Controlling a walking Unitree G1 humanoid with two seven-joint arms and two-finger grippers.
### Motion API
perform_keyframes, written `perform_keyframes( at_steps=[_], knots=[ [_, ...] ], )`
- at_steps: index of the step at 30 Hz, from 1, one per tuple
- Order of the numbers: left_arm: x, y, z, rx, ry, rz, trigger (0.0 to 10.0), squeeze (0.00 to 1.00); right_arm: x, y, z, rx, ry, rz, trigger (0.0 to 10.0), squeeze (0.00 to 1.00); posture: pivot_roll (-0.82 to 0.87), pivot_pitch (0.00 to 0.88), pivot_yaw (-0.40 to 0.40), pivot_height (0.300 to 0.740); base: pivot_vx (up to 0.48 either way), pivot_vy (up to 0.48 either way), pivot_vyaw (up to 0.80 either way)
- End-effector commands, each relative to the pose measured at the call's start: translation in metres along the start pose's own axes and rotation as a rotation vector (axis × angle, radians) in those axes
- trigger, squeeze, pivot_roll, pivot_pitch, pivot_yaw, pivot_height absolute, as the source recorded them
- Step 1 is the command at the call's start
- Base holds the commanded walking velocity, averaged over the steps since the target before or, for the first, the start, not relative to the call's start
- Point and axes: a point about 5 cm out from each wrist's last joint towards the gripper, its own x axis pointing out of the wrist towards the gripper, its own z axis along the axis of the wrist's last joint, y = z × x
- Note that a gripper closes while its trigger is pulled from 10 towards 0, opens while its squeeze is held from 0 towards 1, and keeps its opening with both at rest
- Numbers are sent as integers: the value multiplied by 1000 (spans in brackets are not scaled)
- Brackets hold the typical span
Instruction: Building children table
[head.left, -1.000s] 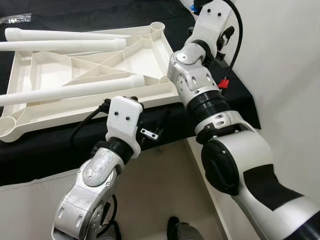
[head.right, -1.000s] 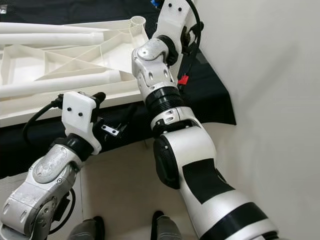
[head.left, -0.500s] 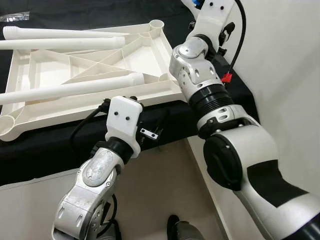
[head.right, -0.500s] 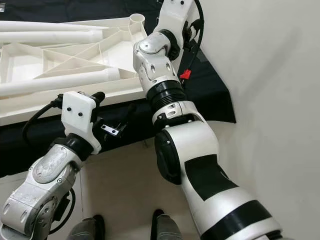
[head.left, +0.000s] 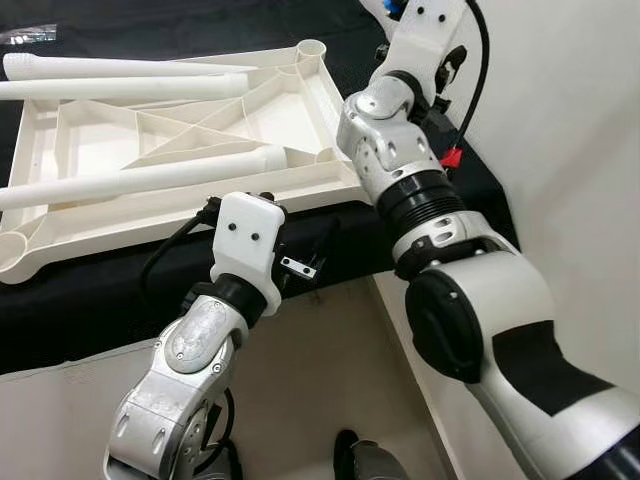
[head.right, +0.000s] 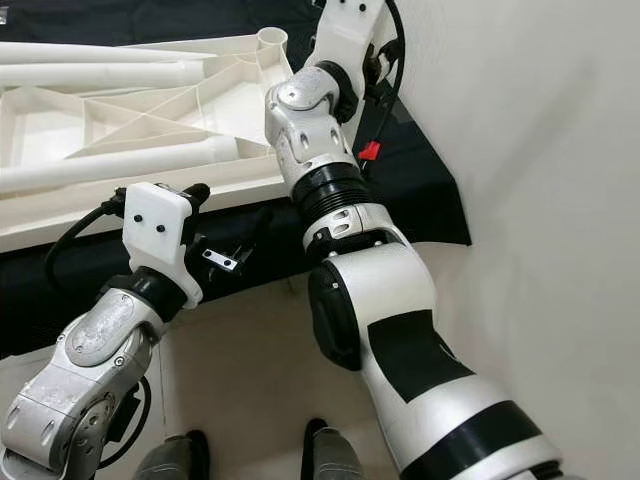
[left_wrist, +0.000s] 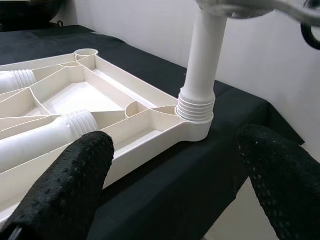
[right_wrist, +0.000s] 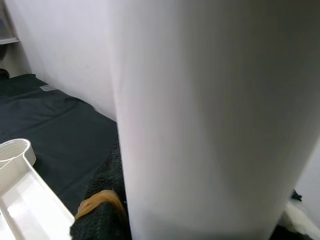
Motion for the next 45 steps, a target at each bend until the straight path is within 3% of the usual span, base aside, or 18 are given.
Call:
perform_keyframes(
  at_steps=[1,9,24,25,26,28,29,45],
  knots=[
    [0,-2,-1,-2,2,-4,10000,0,-4,-2,-30,-73,99,-1,10000,0,66,286,-106,740,0,0,0],
    [0,-2,-1,-2,2,-3,10000,0,-8,0,-41,-94,141,17,10000,0,63,288,-107,740,0,0,0],
    [0,-2,-1,-4,-2,0,10000,0,-9,2,-40,-87,139,46,10000,0,62,290,-109,740,0,0,0],
    [0,-1,-1,-5,-2,0,10000,0,-8,2,-39,-84,137,48,10000,545,62,290,-109,740,0,0,0],
    [-1,-1,-1,-5,-3,1,10000,0,-8,2,-37,-84,125,45,10000,667,62,290,-109,740,0,0,0],
    [-1,-1,-1,-5,-3,1,10000,0,-8,2,-36,-84,116,43,10000,667,62,290,-109,740,0,0,0],
    [-1,-2,-1,-5,-2,0,10000,0,-7,2,-34,-83,106,40,10000,0,62,290,-109,740,0,0,0],
    [-1,-2,-2,-5,2,-1,10000,0,-7,3,-27,-42,88,34,10000,0,63,290,-108,740,0,0,0]
  ],
)
